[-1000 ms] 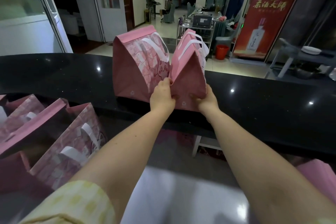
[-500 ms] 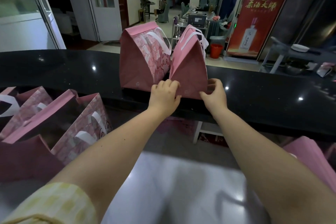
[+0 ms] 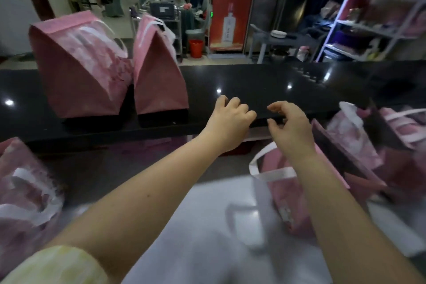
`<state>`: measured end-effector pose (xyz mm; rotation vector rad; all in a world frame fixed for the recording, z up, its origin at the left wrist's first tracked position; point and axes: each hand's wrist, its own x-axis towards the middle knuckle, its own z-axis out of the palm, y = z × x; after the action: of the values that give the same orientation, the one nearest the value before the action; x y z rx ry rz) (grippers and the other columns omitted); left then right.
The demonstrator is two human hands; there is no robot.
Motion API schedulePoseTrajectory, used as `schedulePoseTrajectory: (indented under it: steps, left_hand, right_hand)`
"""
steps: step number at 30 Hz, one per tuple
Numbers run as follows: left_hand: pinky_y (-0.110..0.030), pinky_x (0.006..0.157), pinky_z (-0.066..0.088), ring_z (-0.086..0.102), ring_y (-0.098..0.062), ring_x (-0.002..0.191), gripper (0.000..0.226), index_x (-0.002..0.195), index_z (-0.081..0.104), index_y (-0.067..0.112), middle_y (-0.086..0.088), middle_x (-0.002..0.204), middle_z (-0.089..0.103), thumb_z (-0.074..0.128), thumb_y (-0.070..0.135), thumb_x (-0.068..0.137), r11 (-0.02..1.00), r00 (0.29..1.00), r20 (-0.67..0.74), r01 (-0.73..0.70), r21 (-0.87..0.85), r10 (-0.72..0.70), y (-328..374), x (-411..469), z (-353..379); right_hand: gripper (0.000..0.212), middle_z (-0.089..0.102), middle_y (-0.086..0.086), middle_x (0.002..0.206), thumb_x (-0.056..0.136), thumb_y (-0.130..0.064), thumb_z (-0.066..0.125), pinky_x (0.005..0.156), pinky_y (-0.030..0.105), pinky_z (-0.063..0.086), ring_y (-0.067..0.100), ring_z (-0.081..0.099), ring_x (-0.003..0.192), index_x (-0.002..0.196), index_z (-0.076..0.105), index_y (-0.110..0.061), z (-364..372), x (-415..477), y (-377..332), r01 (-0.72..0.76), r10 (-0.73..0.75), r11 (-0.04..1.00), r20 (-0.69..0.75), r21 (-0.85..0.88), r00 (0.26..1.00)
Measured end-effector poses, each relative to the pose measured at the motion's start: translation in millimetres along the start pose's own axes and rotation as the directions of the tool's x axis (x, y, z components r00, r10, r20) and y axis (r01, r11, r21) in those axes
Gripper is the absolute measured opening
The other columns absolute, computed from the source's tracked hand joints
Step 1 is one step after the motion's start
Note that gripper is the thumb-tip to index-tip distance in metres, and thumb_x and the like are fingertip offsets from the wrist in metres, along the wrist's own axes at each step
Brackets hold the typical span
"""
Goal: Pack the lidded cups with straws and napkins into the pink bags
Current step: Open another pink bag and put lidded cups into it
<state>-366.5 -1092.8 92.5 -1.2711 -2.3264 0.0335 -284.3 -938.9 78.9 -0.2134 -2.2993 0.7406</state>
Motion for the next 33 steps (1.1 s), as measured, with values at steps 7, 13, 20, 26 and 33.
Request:
schedulePoseTrajectory:
  steps: [7, 13, 20, 26, 33]
  left_hand:
    - [-0.041, 0.096, 0.031, 0.047, -0.024, 0.113, 0.028, 0.120, 0.055, 0.024, 0.004, 0.116, 0.060, 0.044, 0.032, 0.096, 0.977, 1.000, 0.006, -0.011, -0.212, 0.013, 84, 62, 10]
    - [-0.041, 0.091, 0.033, 0.049, -0.026, 0.110, 0.028, 0.117, 0.059, 0.024, 0.001, 0.113, 0.060, 0.048, 0.032, 0.092, 0.950, 0.999, -0.035, -0.049, -0.308, 0.040, 156, 103, -6]
    - [-0.043, 0.091, 0.035, 0.047, -0.030, 0.114, 0.036, 0.121, 0.058, 0.026, -0.002, 0.116, 0.057, 0.055, 0.039, 0.087, 0.898, 1.000, -0.005, -0.015, -0.440, 0.015, 257, 145, -15]
    - [-0.044, 0.095, 0.035, 0.045, -0.031, 0.115, 0.043, 0.124, 0.058, 0.027, -0.005, 0.118, 0.054, 0.058, 0.038, 0.082, 0.878, 0.997, 0.062, 0.069, -0.474, -0.045, 372, 178, -13]
    - [-0.043, 0.094, 0.034, 0.044, -0.030, 0.118, 0.045, 0.129, 0.055, 0.027, -0.005, 0.123, 0.053, 0.059, 0.039, 0.085, 0.852, 0.983, 0.173, 0.138, -0.505, -0.056, 495, 195, 11]
  right_hand:
    - [0.026, 0.063, -0.004, 0.099, 0.082, -0.001, 0.062, 0.086, 0.035, 0.050, 0.016, 0.056, 0.094, 0.103, 0.066, -0.016, -84, -31, 49, -0.142, 0.138, 0.963, -0.031, -0.228, 0.990]
    - [0.026, 0.064, 0.001, 0.105, 0.081, -0.006, 0.065, 0.086, 0.039, 0.048, 0.023, 0.056, 0.099, 0.105, 0.067, -0.015, -152, -46, 87, -0.206, 0.180, 0.918, -0.109, -0.339, 0.978]
    - [0.026, 0.066, 0.002, 0.107, 0.082, -0.007, 0.063, 0.086, 0.034, 0.048, 0.024, 0.055, 0.105, 0.105, 0.068, -0.017, -232, -75, 150, -0.260, 0.216, 0.892, -0.156, -0.370, 0.964]
    - [0.028, 0.066, 0.007, 0.108, 0.079, -0.003, 0.062, 0.089, 0.041, 0.044, 0.031, 0.053, 0.103, 0.105, 0.068, -0.010, -318, -107, 227, -0.262, 0.242, 0.875, -0.100, -0.407, 0.965]
    - [0.028, 0.064, 0.001, 0.113, 0.085, -0.010, 0.062, 0.092, 0.039, 0.043, 0.026, 0.050, 0.108, 0.113, 0.064, -0.015, -384, -147, 315, -0.268, 0.284, 0.893, -0.008, -0.361, 0.959]
